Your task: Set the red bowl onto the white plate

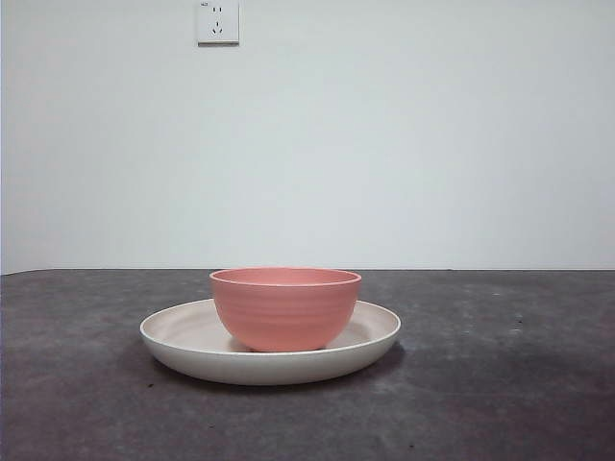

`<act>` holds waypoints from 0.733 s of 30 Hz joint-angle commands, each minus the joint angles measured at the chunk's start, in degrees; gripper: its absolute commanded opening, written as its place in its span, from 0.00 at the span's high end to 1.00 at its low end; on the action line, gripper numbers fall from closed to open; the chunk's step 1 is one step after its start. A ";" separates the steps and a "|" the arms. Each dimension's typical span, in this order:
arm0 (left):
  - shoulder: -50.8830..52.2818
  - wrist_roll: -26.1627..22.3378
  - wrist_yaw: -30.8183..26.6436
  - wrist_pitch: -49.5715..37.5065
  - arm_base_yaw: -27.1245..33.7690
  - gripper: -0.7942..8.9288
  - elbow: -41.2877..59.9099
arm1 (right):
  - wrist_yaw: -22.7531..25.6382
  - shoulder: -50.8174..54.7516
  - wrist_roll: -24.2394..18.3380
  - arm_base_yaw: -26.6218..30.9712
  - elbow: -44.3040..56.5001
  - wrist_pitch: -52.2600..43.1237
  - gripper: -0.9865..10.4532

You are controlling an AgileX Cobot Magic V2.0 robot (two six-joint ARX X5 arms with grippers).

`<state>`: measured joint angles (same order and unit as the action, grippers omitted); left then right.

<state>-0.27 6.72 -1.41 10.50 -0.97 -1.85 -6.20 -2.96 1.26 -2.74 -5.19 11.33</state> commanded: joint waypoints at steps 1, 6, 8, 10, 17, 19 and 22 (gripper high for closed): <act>0.09 -0.68 -0.15 0.37 0.04 0.90 1.16 | 2.03 0.92 -0.48 0.39 2.19 -2.38 0.90; 0.09 -0.68 -0.15 0.37 0.04 0.90 1.16 | 4.74 1.40 -0.52 0.42 4.59 -1.86 0.90; 0.09 -0.68 -0.15 0.37 0.04 0.90 1.16 | 4.85 1.36 -0.59 0.44 4.57 -0.94 0.90; 0.09 -0.68 -0.15 0.37 0.04 0.90 1.16 | 4.96 1.38 -0.70 0.48 4.57 -0.96 0.90; 0.09 -0.68 -0.15 0.37 0.04 0.90 1.16 | 5.11 1.99 -0.66 0.46 4.57 -1.42 0.90; 0.09 -0.68 -0.15 0.37 0.04 0.90 1.16 | 5.14 2.82 -0.63 0.46 4.57 -1.90 0.90; 0.09 -0.68 -0.15 0.37 0.04 0.90 1.16 | 5.11 2.75 -0.63 0.46 4.55 -3.08 0.90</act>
<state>-0.27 6.72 -1.41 10.50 -0.97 -1.85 -1.30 -0.27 1.19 -2.24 -0.99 9.02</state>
